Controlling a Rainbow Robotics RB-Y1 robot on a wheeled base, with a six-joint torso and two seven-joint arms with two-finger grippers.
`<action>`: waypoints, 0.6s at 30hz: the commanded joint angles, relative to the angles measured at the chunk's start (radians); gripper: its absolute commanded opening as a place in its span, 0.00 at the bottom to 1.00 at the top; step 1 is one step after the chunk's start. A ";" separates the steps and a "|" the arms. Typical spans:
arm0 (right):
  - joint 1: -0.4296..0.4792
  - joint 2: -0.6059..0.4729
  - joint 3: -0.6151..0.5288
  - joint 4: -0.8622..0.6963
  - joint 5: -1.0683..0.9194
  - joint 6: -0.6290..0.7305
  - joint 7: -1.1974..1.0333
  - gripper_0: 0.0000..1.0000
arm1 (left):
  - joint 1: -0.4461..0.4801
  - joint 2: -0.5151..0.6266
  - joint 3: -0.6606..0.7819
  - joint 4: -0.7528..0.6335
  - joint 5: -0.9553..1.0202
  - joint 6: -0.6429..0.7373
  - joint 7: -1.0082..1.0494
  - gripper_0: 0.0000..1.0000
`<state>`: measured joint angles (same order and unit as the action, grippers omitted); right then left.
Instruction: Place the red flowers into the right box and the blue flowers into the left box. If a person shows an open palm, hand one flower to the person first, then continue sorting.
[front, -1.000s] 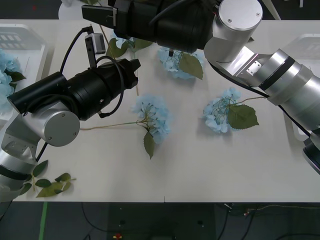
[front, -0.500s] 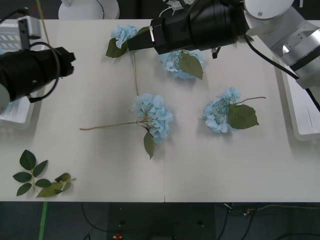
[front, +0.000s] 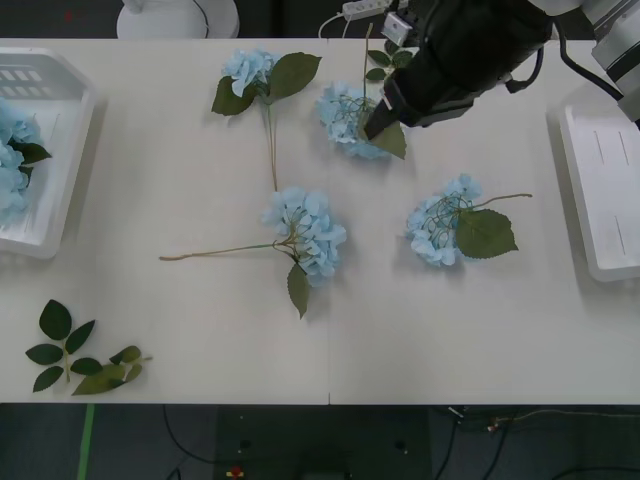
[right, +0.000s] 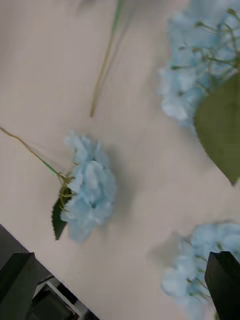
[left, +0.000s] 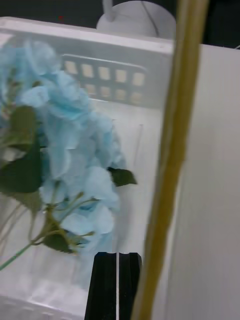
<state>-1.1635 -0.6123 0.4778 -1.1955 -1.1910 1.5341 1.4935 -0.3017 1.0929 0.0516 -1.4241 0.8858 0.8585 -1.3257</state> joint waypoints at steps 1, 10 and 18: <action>-0.065 0.019 -0.024 0.014 0.110 0.106 0.002 0.99 | -0.007 0.061 0.028 0.125 -0.076 -0.013 -0.076 0.00; -0.064 0.075 -0.019 0.080 0.268 0.325 0.016 0.99 | -0.031 0.061 -0.019 0.303 -0.137 -0.039 -0.110 0.00; -0.064 0.157 0.007 0.205 0.438 0.344 0.028 0.99 | -0.033 0.061 -0.081 0.307 -0.146 -0.058 -0.113 0.00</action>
<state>-1.1705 -0.4962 0.4779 -1.0249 -0.7943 1.8610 1.4938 -0.3020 1.1033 0.0013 -1.1190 0.7590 0.8264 -1.3932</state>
